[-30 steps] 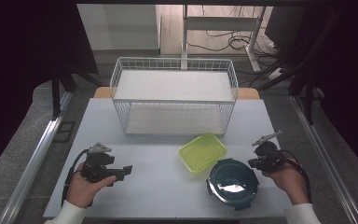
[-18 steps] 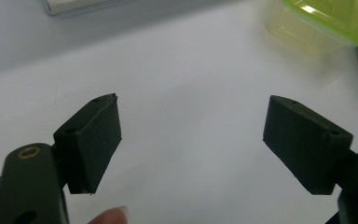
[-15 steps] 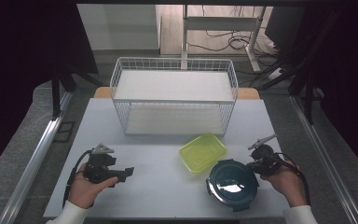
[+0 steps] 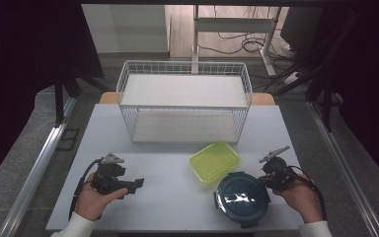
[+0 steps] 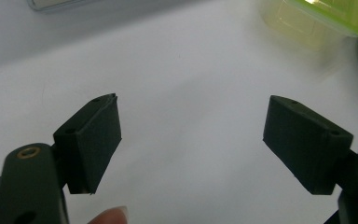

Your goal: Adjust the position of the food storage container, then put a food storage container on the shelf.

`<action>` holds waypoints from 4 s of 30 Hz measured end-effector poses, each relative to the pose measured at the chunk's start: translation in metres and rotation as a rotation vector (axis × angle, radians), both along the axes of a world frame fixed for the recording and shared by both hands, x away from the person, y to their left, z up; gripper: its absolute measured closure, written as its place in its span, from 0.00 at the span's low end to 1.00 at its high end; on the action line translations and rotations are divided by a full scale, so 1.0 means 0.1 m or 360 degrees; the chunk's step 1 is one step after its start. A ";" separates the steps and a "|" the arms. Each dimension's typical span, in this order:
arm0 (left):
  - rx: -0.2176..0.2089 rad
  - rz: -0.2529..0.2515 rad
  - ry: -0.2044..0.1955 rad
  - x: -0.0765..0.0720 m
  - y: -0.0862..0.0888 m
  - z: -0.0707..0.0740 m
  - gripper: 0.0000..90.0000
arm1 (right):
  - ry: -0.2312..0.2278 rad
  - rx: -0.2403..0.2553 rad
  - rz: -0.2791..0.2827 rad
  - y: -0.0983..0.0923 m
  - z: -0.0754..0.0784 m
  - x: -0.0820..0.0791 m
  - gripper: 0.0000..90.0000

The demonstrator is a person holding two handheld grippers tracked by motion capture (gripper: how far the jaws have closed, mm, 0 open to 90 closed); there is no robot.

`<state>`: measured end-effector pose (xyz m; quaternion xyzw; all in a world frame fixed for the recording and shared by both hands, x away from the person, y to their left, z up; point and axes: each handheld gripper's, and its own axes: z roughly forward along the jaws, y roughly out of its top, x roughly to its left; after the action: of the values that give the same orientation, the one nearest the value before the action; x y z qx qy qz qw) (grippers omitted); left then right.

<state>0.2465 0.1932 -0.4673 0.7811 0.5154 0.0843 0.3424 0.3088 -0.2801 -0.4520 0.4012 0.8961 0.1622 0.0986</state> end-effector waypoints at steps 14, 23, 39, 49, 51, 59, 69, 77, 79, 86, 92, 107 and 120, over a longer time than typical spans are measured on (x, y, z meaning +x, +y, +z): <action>0.0004 -0.0014 0.0004 0.01 -0.02 -0.01 0.21 | 0.0021 0.0008 0.0019 0.13 -0.01 -0.07 0.99; -0.0002 -0.0014 -0.0008 0.00 -0.04 0.01 0.21 | -0.0042 0.0111 -0.0040 0.03 0.03 -0.07 0.99; -0.0073 0.0003 -0.0028 -0.02 -0.11 0.06 0.19 | -0.0188 0.0436 -0.0235 -0.44 0.20 -0.30 0.98; -0.0086 0.0001 -0.0025 -0.02 -0.11 0.06 0.19 | -0.0205 0.0532 -0.0255 -0.45 0.20 -0.30 0.46; -0.0095 0.0007 -0.0025 -0.03 -0.12 0.07 0.18 | -0.0214 0.0590 -0.0265 -0.46 0.21 -0.31 0.35; -0.0196 0.0003 -0.0025 -0.06 -0.23 0.13 0.13 | -0.0153 0.0778 -0.0273 -0.53 0.21 -0.35 0.21; -0.0253 -0.0114 0.0025 -0.14 -0.67 0.10 0.12 | -0.0073 0.0857 -0.0274 -0.57 0.10 -0.46 0.20; -0.0298 -0.0214 0.0112 -0.20 -1.04 0.03 0.12 | -0.0056 0.0872 -0.0276 -0.56 0.06 -0.54 0.20; -0.0310 -0.0239 0.0133 -0.21 -1.12 0.01 0.12 | -0.0045 0.0880 -0.0270 -0.55 0.05 -0.55 0.20; -0.0376 -0.0274 0.0199 -0.21 -1.36 -0.07 0.12 | 0.0011 0.0927 -0.0271 -0.50 -0.01 -0.55 0.20; -0.0409 -0.0251 0.0237 -0.16 -1.48 -0.12 0.12 | 0.0059 0.0946 -0.0272 -0.47 -0.05 -0.55 0.19; -0.0503 -0.0262 0.0371 -0.09 -1.78 -0.23 0.12 | 0.0140 0.0973 -0.0274 -0.41 -0.15 -0.55 0.19; -0.0638 -0.0272 0.0491 -0.03 -1.93 -0.31 0.14 | 0.0256 0.1039 -0.0306 -0.36 -0.26 -0.54 0.18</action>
<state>0.2433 -0.0002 -0.4983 0.7420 0.5001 -0.1687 0.4135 0.2552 -0.3157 -0.4776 0.5057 0.7599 0.3981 -0.0909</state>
